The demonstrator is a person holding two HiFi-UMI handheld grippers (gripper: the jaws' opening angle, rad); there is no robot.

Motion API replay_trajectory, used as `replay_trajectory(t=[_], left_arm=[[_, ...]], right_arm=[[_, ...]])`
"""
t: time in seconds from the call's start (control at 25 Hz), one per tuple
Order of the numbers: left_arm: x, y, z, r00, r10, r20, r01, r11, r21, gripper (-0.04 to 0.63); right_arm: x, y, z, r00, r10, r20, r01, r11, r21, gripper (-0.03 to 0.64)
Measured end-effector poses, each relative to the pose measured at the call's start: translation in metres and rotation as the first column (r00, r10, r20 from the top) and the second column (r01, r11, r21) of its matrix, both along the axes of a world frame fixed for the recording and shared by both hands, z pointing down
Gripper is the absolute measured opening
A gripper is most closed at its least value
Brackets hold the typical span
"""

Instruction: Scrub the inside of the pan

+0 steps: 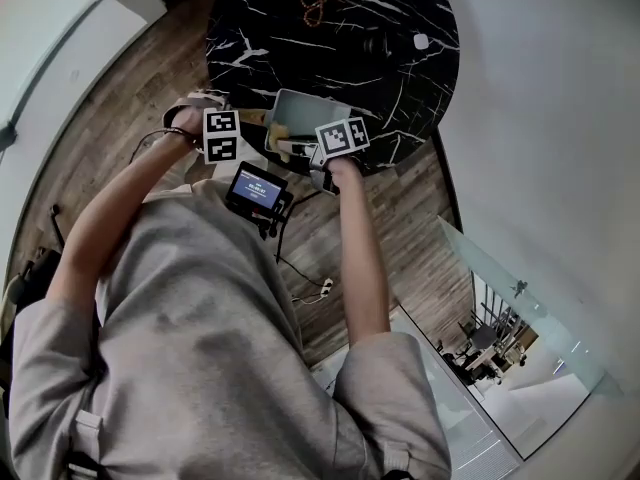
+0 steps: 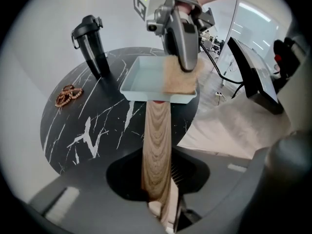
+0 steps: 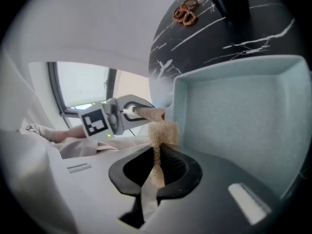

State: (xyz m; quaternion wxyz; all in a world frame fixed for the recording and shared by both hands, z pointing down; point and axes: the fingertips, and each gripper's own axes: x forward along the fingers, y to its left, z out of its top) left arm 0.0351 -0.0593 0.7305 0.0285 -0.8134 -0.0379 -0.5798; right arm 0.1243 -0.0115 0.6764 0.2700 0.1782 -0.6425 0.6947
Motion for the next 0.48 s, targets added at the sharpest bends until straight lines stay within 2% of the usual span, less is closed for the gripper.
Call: replay_trajectory(t=[0.12, 0.24, 0.32, 0.36, 0.4, 0.48], left_arm=[[0.002, -0.001, -0.001, 1.000, -0.004, -0.006, 0.004, 1.000, 0.000, 0.098], [0.002, 0.000, -0.002, 1.000, -0.008, -0.012, 0.007, 1.000, -0.003, 0.098], [0.002, 0.002, -0.002, 1.000, -0.015, -0.020, 0.014, 1.000, -0.019, 0.098], [0.002, 0.003, -0.001, 0.999, -0.020, -0.025, 0.020, 0.999, -0.028, 0.098], [0.002, 0.004, -0.001, 0.999, -0.025, -0.027, 0.024, 0.999, -0.034, 0.098], [0.001, 0.005, -0.002, 0.999, -0.029, -0.029, 0.028, 0.999, -0.039, 0.097]], right_arm=[[0.010, -0.016, -0.036, 0.982, 0.157, 0.110, -0.167, 0.982, 0.089, 0.041], [0.044, -0.037, -0.054, 0.940, 0.325, 0.107, -0.341, 0.917, 0.208, 0.041], [0.067, -0.047, -0.055, 0.911, 0.403, 0.093, -0.413, 0.875, 0.254, 0.041], [0.077, -0.047, -0.051, 0.910, 0.411, 0.055, -0.410, 0.870, 0.274, 0.041], [0.091, -0.044, -0.041, 0.913, 0.406, -0.035, -0.380, 0.878, 0.292, 0.041], [0.121, -0.034, -0.015, 0.891, 0.349, -0.291, -0.252, 0.912, 0.324, 0.041]])
